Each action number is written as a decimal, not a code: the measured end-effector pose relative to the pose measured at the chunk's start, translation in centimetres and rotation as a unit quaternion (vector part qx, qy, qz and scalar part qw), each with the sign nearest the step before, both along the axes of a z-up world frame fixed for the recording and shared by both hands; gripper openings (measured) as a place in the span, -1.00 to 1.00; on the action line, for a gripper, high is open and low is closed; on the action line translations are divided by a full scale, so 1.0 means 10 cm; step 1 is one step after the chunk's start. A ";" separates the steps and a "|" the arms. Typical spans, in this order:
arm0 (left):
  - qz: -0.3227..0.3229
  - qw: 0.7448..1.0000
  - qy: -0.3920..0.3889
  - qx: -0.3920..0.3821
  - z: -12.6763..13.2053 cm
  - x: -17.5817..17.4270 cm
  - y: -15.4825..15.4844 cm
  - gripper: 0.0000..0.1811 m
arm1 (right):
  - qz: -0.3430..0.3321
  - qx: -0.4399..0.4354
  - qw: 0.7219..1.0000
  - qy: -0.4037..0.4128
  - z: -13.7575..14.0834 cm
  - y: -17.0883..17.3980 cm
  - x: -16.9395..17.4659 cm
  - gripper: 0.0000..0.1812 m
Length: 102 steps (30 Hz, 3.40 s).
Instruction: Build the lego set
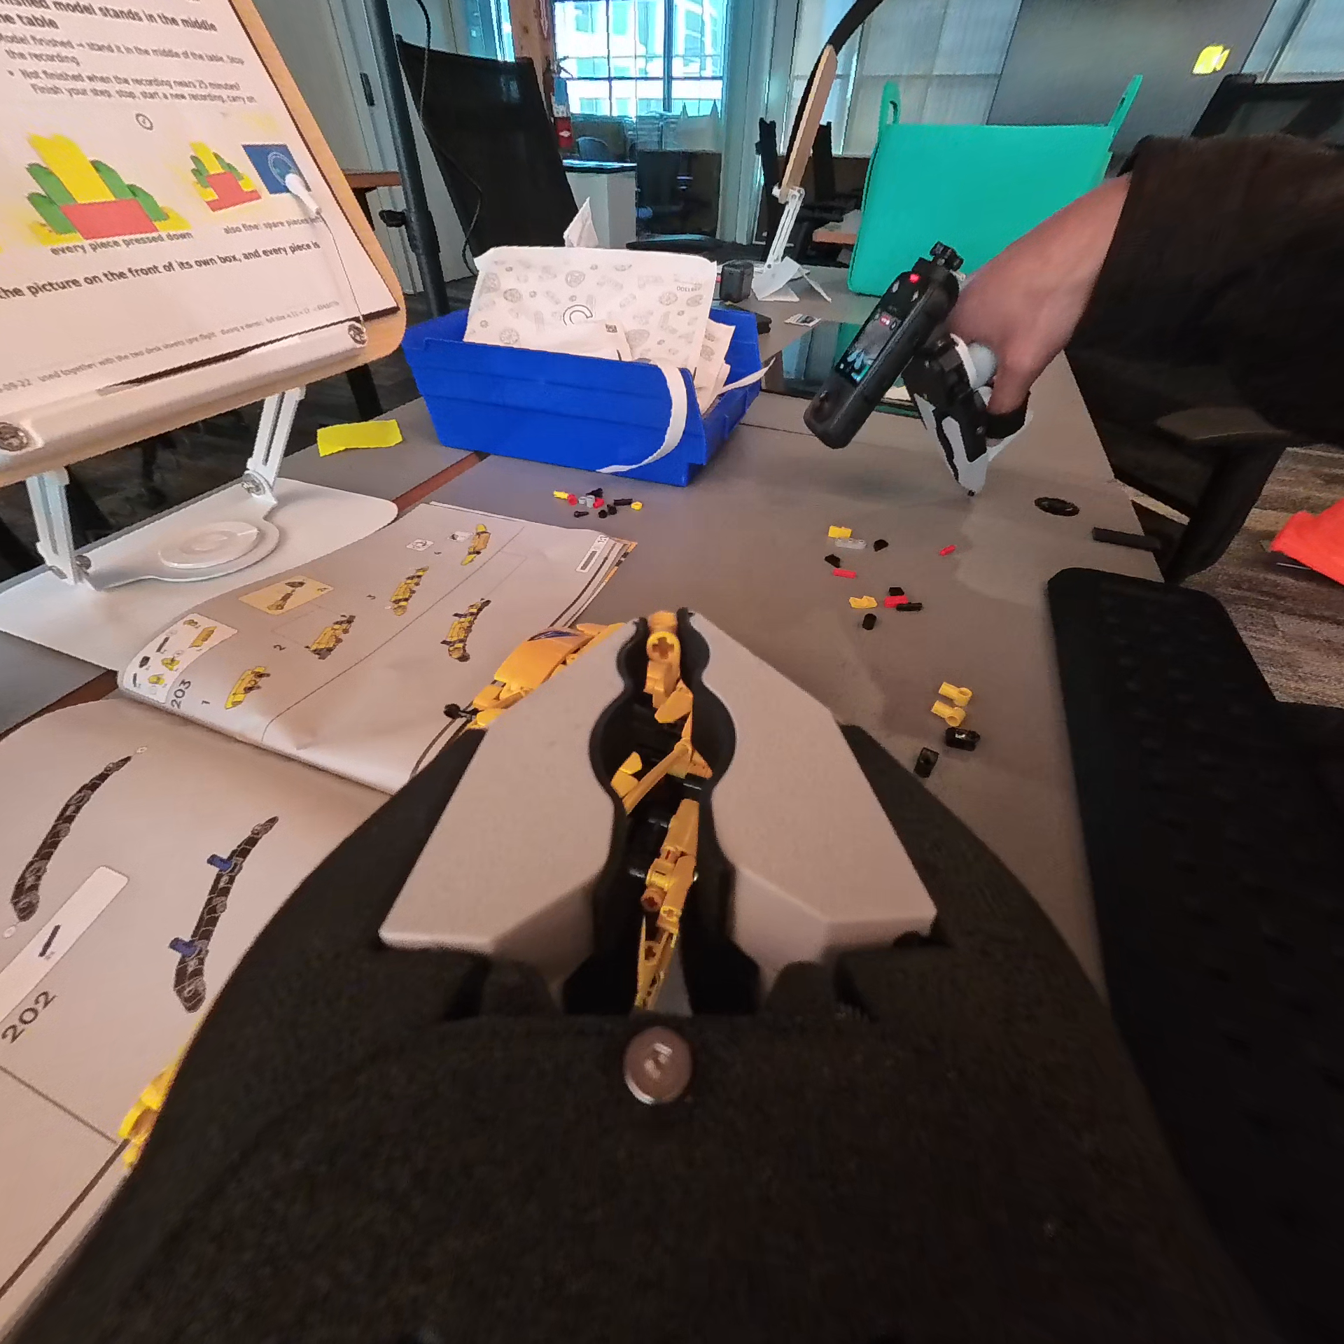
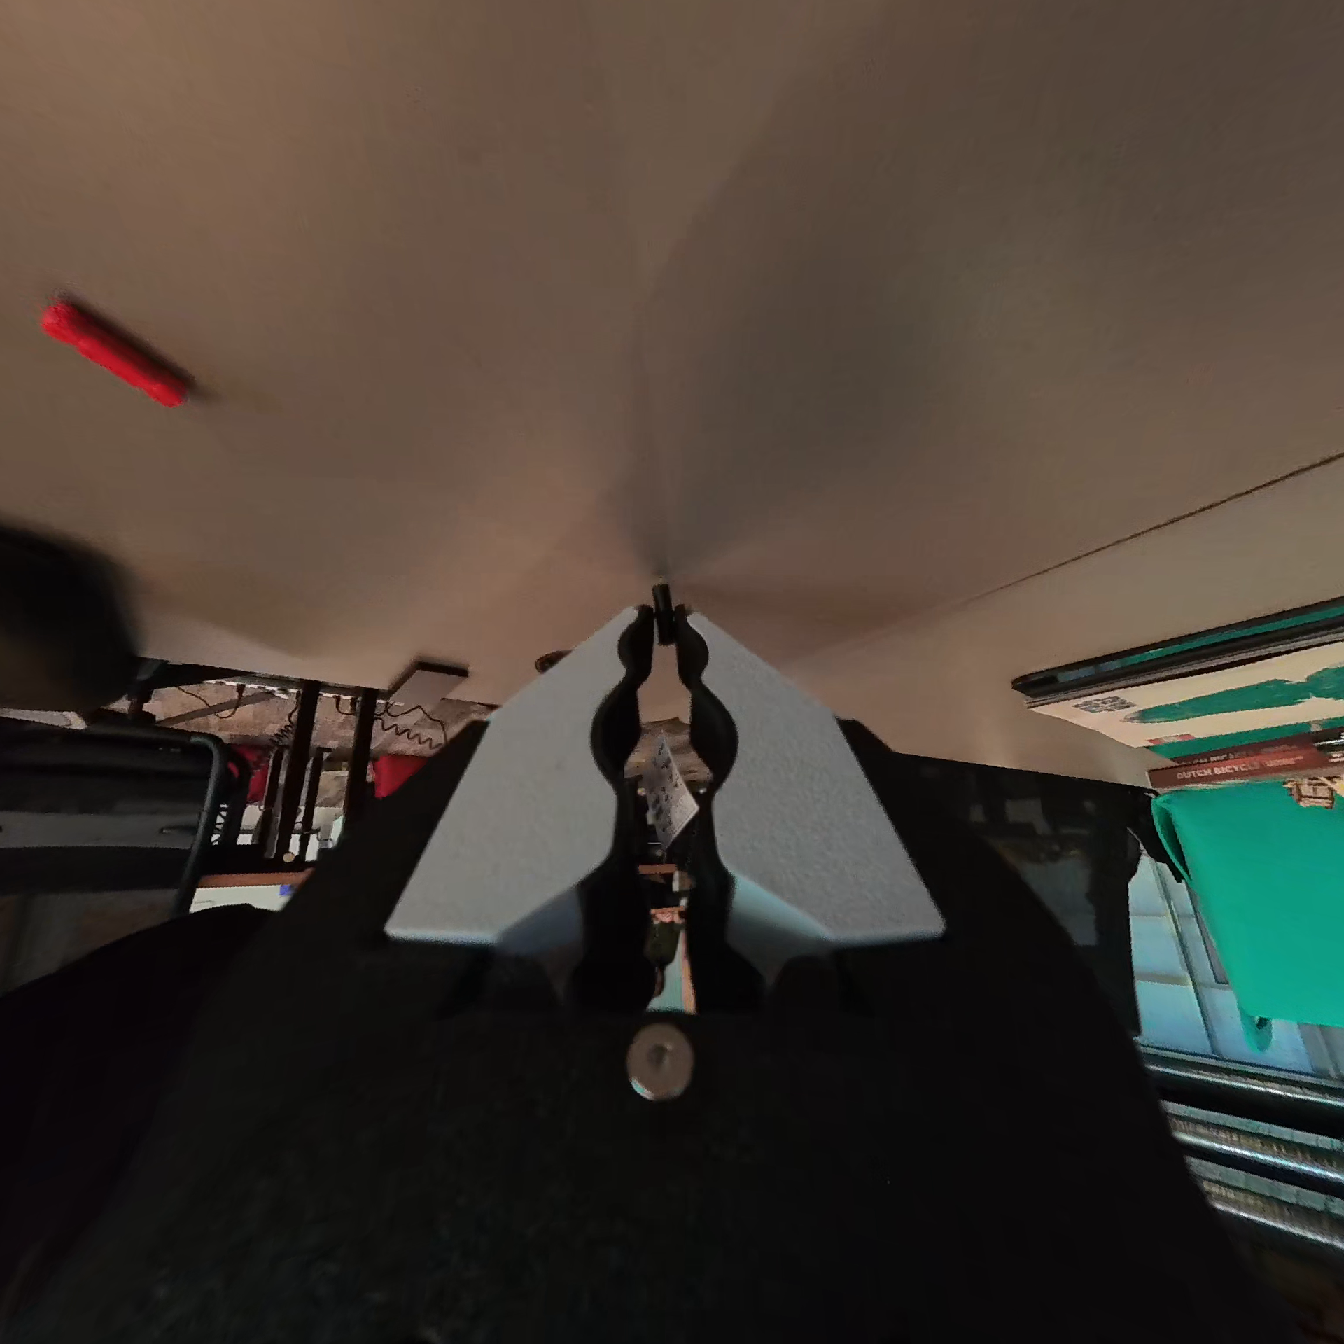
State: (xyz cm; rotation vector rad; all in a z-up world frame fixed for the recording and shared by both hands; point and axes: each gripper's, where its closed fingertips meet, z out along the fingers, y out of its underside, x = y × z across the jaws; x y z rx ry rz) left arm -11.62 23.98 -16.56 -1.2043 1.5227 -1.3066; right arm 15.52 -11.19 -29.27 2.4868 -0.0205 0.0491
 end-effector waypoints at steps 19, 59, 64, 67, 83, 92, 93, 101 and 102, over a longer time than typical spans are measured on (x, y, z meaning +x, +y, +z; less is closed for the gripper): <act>-0.001 1.000 0.002 0.006 -0.01 0.00 -0.01 -0.92 | 0.015 -0.097 0.995 0.016 0.03 -0.11 0.04 -0.94; -0.046 0.998 -0.037 0.011 0.07 0.05 -0.56 -0.93 | 0.157 0.826 0.492 0.226 1.13 2.86 -2.71 -0.94; -0.065 0.997 -0.044 0.013 0.10 0.02 -0.64 -0.93 | 0.148 0.832 0.486 0.222 1.14 2.91 -2.74 -0.94; -0.075 0.996 -0.040 0.009 0.10 0.01 -0.67 -0.92 | 0.143 0.835 0.484 0.219 1.15 2.91 -2.71 -0.94; -0.106 0.994 -0.015 0.005 0.01 -0.02 -0.71 -0.92 | 0.096 0.830 0.477 0.274 1.11 2.89 -2.76 -0.94; -0.084 0.990 -0.056 0.101 0.07 -0.05 -0.58 -0.92 | 0.066 0.873 0.396 0.277 1.49 2.86 -2.74 -0.95; -0.084 0.986 -0.060 0.128 0.04 -0.05 -0.60 -0.92 | 0.072 0.872 0.397 0.276 1.50 2.87 -2.77 -0.95; -0.077 0.972 -0.051 0.215 -0.10 0.00 -0.69 -0.93 | 0.111 0.855 0.438 0.257 1.34 2.93 -2.89 -0.95; -0.077 0.973 -0.048 0.213 -0.10 0.00 -0.69 -0.93 | 0.111 0.854 0.438 0.258 1.34 2.93 -2.89 -0.95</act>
